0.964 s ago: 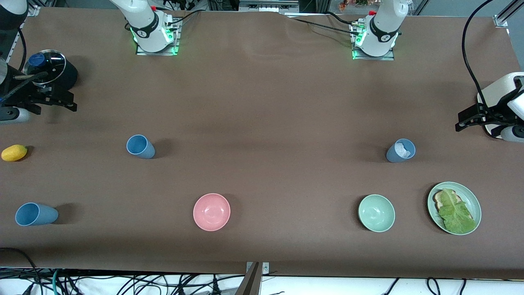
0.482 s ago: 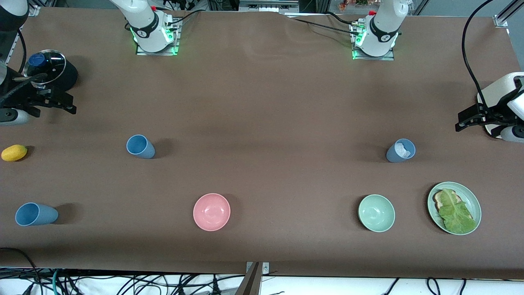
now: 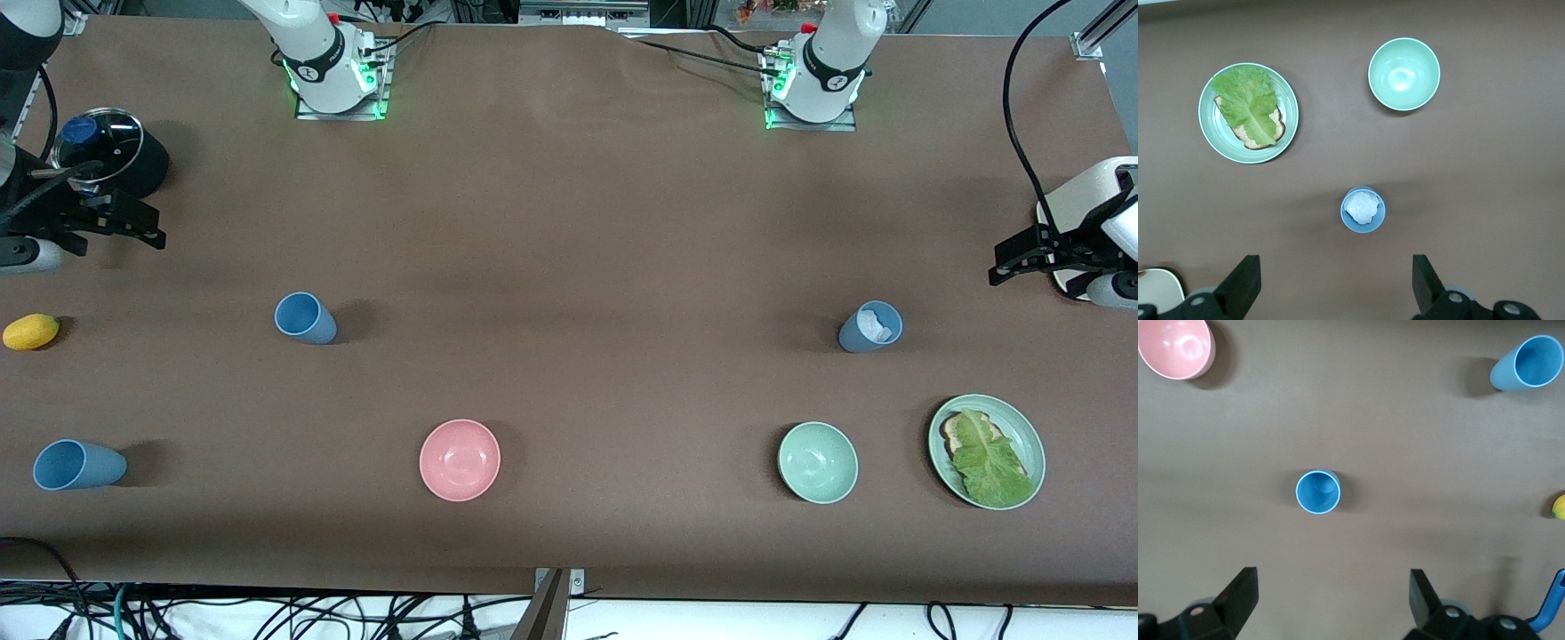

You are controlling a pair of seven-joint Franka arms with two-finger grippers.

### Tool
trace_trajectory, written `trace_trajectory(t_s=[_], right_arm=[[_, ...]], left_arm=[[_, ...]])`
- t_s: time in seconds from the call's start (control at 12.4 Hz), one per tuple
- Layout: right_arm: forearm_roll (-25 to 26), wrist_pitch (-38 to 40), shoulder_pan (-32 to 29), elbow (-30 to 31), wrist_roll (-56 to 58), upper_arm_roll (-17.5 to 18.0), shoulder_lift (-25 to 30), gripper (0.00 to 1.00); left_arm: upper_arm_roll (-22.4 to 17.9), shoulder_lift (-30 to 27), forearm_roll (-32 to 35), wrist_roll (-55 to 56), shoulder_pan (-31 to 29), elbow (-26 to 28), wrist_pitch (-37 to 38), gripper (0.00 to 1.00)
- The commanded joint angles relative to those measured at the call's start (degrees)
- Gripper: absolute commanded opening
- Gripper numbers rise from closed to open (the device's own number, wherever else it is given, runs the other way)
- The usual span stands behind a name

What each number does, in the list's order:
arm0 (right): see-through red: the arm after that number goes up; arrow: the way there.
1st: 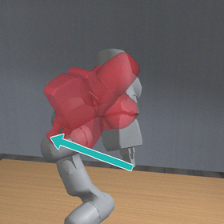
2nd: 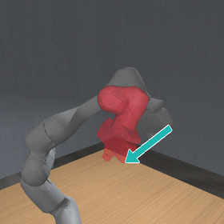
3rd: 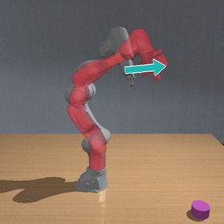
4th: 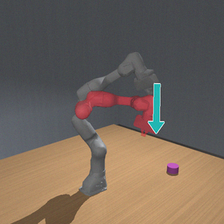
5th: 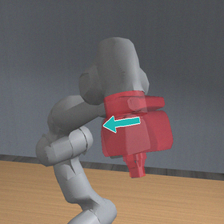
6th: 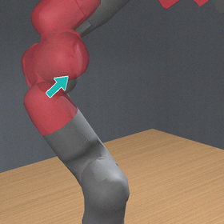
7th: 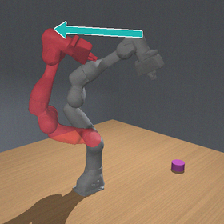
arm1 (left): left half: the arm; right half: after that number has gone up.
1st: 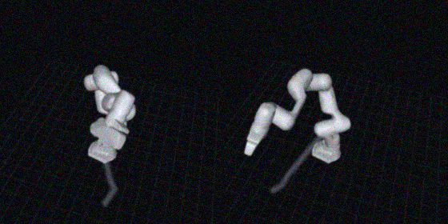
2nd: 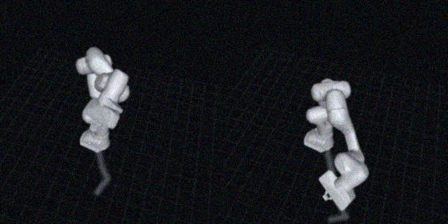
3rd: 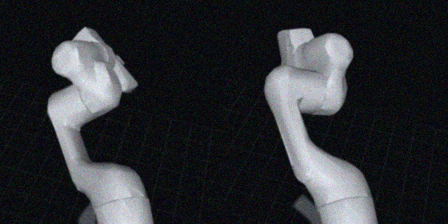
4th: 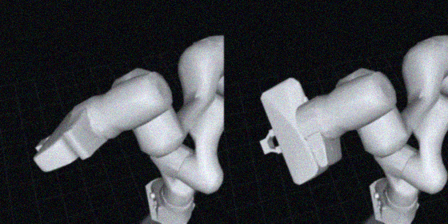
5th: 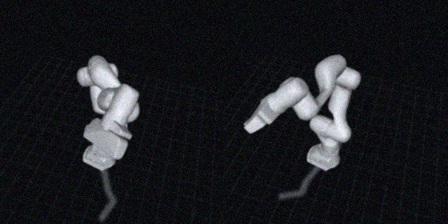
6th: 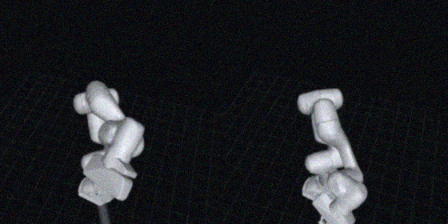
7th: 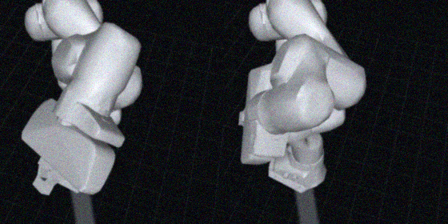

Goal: Stack blue cups with both arms
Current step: 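Reach the right gripper and the left gripper down to two blue cups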

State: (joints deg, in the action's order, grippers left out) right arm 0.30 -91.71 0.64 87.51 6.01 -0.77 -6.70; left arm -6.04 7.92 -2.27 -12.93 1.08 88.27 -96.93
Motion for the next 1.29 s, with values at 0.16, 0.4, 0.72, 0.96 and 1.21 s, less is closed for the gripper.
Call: trace_trajectory(t_s=[0.16,0.4,0.72,0.96,1.21], right_arm=[[1.2,-0.7,-1.2,-2.3,1.1,0.2,-8.4,1.0],[-0.8,-3.6,-0.9,-2.4,1.5,0.9,-13.0,1.0],[-1.3,-14.1,-0.1,-2.1,0.8,1.2,-21.0,1.0],[-1.8,-17.0,-0.7,0.0,1.4,1.2,-24.3,1.0],[-5.0,-18.5,-0.8,5.6,1.4,0.9,-23.5,1.0]], left_arm=[[-0.2,-0.3,-0.5,-0.5,0.2,0.3,-0.5,1.0],[-0.4,1.5,-0.6,0.4,0.2,-0.1,-1.0,1.0],[-0.5,6.8,-0.7,0.4,0.6,-2.7,-1.7,1.0],[-0.5,12.3,-1.3,2.0,0.0,-2.8,-2.5,1.0],[-0.4,15.5,-0.5,-0.2,-2.6,1.1,-4.6,1.0]])
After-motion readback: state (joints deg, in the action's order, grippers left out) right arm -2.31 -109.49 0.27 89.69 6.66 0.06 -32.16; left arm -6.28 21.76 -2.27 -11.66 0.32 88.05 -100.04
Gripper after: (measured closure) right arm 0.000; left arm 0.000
